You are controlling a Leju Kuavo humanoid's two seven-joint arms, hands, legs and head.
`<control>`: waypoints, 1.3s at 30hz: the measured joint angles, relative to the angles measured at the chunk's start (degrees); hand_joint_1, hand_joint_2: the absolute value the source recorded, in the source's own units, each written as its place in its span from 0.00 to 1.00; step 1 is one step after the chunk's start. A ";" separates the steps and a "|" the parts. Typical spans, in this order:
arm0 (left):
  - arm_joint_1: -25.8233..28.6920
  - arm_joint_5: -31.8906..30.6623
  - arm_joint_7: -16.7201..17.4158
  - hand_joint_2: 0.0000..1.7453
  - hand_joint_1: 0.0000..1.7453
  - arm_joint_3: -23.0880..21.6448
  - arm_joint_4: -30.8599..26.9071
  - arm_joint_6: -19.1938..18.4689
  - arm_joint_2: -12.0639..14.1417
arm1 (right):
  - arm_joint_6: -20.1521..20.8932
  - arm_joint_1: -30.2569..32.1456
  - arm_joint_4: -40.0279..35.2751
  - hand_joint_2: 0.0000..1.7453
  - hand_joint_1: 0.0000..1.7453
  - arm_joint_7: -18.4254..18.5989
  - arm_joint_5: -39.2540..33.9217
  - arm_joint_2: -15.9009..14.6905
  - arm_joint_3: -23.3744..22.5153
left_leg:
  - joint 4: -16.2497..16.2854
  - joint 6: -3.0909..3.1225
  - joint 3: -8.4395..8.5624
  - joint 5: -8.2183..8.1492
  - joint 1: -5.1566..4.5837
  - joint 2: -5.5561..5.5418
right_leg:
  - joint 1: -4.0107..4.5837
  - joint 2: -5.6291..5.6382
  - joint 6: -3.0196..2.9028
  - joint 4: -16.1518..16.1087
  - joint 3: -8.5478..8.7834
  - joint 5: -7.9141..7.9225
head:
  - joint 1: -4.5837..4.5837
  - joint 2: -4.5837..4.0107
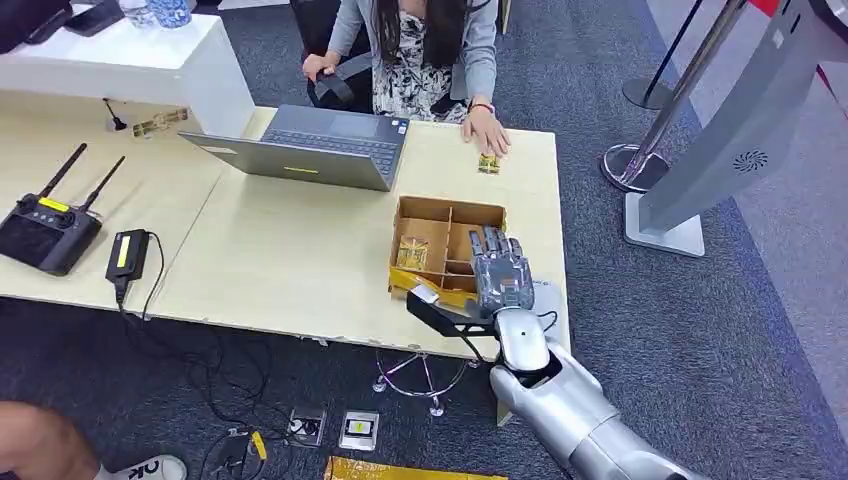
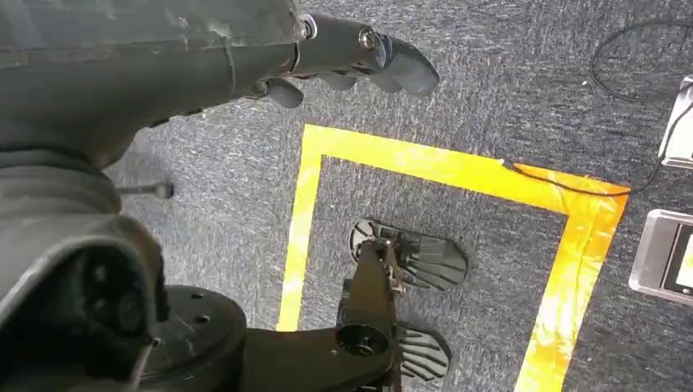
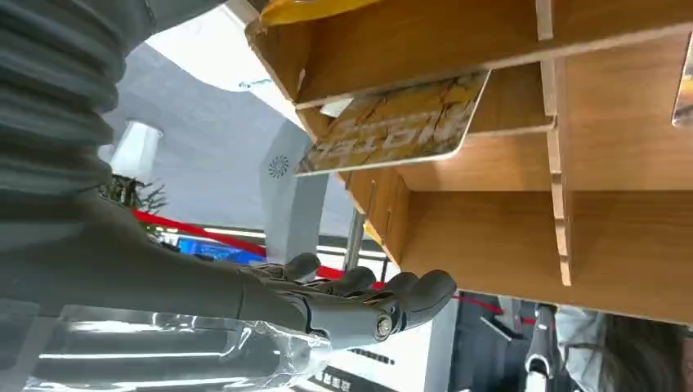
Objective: Pass the card to the sensor for recognition and then transmit it.
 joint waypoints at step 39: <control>-0.66 -1.03 1.14 0.00 0.00 -0.02 0.00 -0.24 -0.35 | 4.02 -2.36 -1.14 1.00 1.00 -0.55 0.98 1.05 0.81 | 0.00 0.00 0.00 0.00 0.00 0.00 | 0.00 0.00 0.00 0.01 0.01 0.00 | 0.02 0.00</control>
